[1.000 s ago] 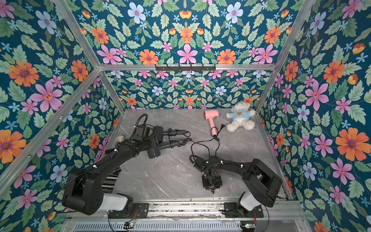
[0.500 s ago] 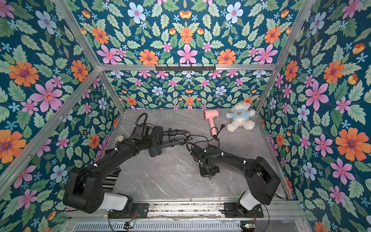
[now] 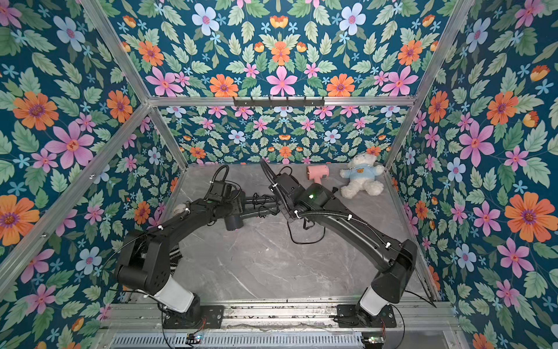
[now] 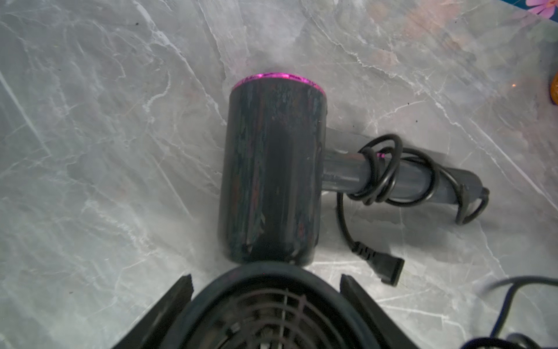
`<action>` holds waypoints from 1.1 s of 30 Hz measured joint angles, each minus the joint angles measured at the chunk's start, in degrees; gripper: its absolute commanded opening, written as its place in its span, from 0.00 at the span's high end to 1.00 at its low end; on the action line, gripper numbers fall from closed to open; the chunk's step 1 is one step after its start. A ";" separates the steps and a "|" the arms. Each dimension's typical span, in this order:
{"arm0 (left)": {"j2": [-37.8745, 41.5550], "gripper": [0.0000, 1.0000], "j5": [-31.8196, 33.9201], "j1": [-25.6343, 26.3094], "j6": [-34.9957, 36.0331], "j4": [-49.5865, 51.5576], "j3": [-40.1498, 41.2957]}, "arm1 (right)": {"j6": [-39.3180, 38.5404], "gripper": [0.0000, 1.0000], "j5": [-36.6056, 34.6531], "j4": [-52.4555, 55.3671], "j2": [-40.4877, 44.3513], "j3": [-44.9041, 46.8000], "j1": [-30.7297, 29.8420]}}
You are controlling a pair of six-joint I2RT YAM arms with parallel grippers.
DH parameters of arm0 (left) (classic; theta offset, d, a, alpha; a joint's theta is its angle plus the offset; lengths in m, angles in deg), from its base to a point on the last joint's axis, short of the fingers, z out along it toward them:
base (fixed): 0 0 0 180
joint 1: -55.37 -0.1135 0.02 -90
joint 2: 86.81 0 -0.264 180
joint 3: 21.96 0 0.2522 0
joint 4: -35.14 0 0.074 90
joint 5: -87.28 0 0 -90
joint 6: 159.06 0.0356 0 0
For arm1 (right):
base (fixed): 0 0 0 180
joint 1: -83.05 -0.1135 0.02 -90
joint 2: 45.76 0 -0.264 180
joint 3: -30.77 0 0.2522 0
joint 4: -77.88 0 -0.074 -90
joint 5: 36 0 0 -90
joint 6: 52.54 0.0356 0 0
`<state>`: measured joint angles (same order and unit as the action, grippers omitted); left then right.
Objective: Wrap the cord around the hair dryer
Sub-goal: Wrap the power cord around the hair dryer.
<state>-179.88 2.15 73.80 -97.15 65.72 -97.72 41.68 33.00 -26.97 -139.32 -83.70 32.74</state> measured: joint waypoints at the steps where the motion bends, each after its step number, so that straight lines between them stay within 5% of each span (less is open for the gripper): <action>1: -0.63 1.00 0.31 -0.35 -0.07 -0.24 -0.81 | -1.20 1.00 1.20 0.63 -0.52 -0.07 -0.98; 8: -7.87 1.00 2.95 -4.76 -1.01 -2.03 -8.66 | -6.93 1.00 12.20 2.80 -0.39 0.20 -8.52; 13: -14.49 1.00 2.01 -4.39 -1.03 -2.47 -13.90 | -12.76 1.00 17.42 4.31 -2.08 -8.70 -10.75; 25: -9.62 1.00 1.29 -2.08 3.54 -1.44 -9.42 | -19.89 1.00 16.35 9.51 -18.45 -47.10 -4.72; 33: -4.83 1.00 -3.26 2.12 13.40 3.80 -7.50 | -19.58 1.00 18.25 10.56 -23.56 -56.19 0.42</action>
<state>-184.71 -1.11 75.92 -83.75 69.52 -105.22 22.10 51.26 -16.42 -162.89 -139.90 33.16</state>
